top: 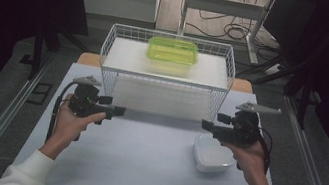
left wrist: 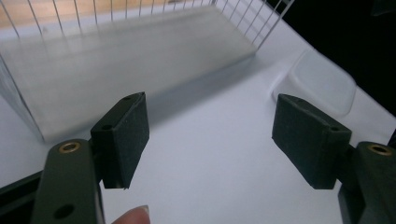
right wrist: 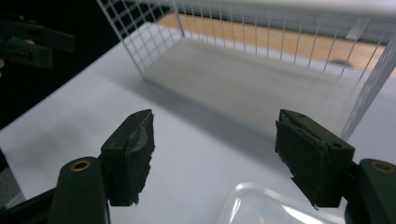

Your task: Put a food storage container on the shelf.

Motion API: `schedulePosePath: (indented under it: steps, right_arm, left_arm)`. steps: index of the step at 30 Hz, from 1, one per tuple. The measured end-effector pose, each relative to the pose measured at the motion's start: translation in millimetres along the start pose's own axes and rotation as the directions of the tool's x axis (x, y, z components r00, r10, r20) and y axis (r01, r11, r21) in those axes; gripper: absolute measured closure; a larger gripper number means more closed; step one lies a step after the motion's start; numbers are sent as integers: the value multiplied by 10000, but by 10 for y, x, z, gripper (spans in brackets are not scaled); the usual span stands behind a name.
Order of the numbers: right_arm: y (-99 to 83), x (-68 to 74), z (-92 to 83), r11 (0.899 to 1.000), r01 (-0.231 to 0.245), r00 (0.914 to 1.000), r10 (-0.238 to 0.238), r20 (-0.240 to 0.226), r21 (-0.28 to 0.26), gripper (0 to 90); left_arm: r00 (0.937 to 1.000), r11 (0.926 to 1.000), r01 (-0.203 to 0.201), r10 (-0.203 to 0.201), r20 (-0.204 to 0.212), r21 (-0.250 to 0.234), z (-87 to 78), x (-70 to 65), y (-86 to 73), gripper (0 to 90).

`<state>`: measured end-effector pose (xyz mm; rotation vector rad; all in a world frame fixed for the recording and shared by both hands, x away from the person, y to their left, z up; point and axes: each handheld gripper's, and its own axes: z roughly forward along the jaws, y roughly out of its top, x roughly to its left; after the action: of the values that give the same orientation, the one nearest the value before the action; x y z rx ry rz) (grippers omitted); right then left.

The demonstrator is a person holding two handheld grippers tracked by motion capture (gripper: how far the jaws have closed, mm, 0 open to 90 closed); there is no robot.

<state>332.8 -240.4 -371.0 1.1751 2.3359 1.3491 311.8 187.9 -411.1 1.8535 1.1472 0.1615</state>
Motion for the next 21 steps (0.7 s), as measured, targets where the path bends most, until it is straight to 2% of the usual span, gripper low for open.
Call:
schedulePosePath:
  steps: [1, 2, 4, 8, 10, 14, 21]
  right_arm:
    - [-102, -8, 13, 9999, 14, 10000, -13, -20, 159, 286]
    - [-102, -8, 13, 9999, 14, 10000, -13, -20, 159, 286]
    - [-245, -37, 60, 9989, -19, 10000, 20, -9, 460, 288]
    - [-424, -93, 137, 9957, -282, 9996, 289, -62, 877, 291]
    - [-481, -88, 161, 9943, -300, 9995, 308, -64, 1024, 293]
    - [-504, -67, 182, 9939, -203, 9998, 203, 16, 1085, 300]
    - [-508, -95, 180, 9934, -291, 9995, 280, 114, 1108, 311]
  left_arm:
    - [10000, 10000, 3, -3, -18, 33, 8, -1, -34, 266]
    - [10000, 10000, -3, 4, -60, 63, 16, -6, -79, 266]
    - [10000, 9999, -61, 61, -52, 148, 48, -28, -189, 272]
    - [9997, 9969, -194, 202, -97, 769, 146, -23, -350, 278]
    - [9999, 9952, -90, 100, -103, 974, 185, -7, -403, 279]
    - [9997, 9944, -147, 167, -181, 1042, 208, -5, -430, 280]
    - [9998, 9913, -139, 157, -133, 1307, 259, -2, -473, 280]
